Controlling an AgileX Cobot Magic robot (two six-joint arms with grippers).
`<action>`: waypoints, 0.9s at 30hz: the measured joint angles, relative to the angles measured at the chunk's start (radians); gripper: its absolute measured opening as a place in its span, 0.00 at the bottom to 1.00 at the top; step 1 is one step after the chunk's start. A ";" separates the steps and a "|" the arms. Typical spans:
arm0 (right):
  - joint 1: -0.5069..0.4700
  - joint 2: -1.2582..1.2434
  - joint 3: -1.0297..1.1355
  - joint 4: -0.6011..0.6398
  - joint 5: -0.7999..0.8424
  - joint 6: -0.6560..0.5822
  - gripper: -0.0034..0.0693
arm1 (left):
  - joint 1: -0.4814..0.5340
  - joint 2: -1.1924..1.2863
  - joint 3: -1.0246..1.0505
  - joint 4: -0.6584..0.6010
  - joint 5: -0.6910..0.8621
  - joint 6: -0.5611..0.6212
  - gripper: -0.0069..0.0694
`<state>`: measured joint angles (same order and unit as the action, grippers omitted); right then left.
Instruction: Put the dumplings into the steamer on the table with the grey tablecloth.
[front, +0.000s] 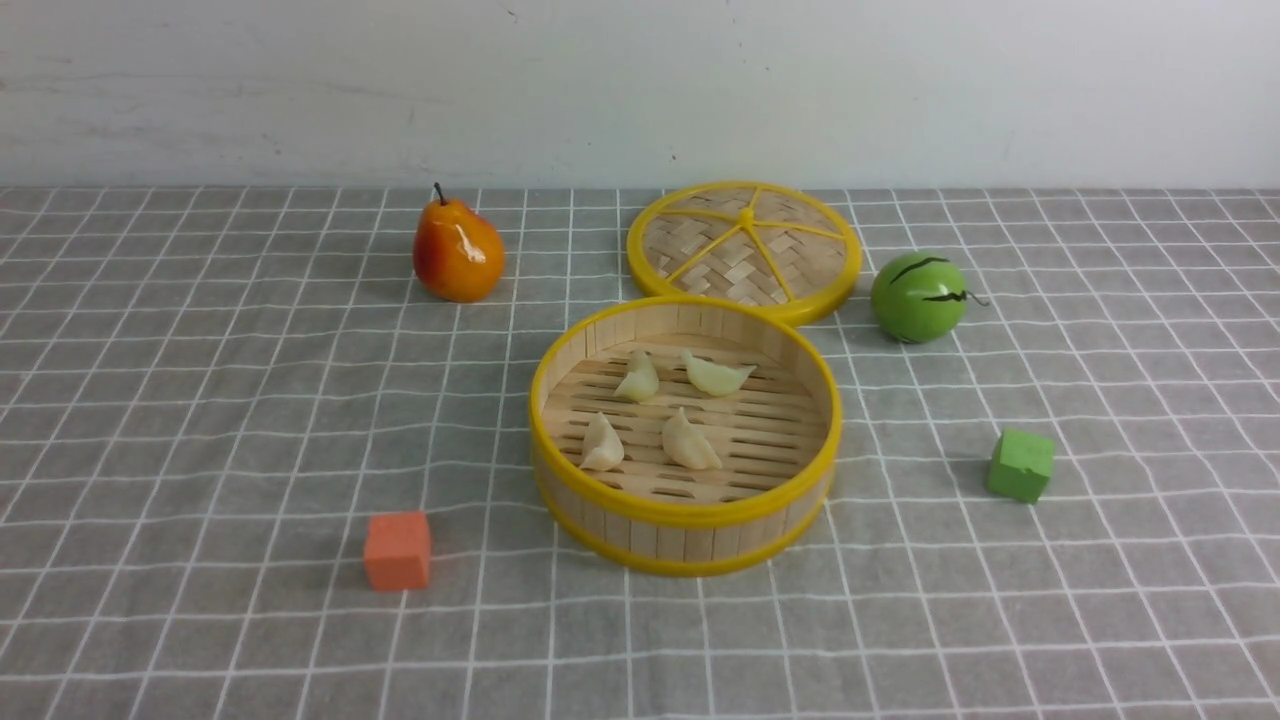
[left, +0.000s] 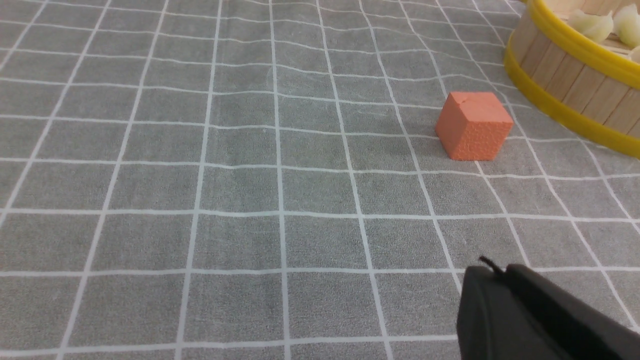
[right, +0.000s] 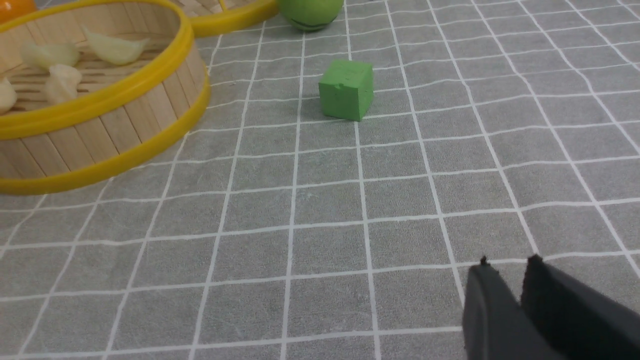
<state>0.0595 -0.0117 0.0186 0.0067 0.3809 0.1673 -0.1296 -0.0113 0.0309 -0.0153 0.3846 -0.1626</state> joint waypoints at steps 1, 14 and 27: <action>0.000 0.000 0.000 0.000 0.000 0.000 0.20 | 0.000 0.000 0.000 -0.001 0.000 0.000 0.13; 0.000 0.000 0.000 0.000 0.000 0.000 0.21 | 0.000 0.000 0.000 -0.002 0.000 0.000 0.14; 0.000 0.000 0.000 0.000 0.000 0.000 0.22 | 0.000 0.000 0.000 -0.003 0.000 0.000 0.16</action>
<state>0.0595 -0.0117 0.0186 0.0067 0.3809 0.1673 -0.1296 -0.0113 0.0309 -0.0181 0.3846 -0.1626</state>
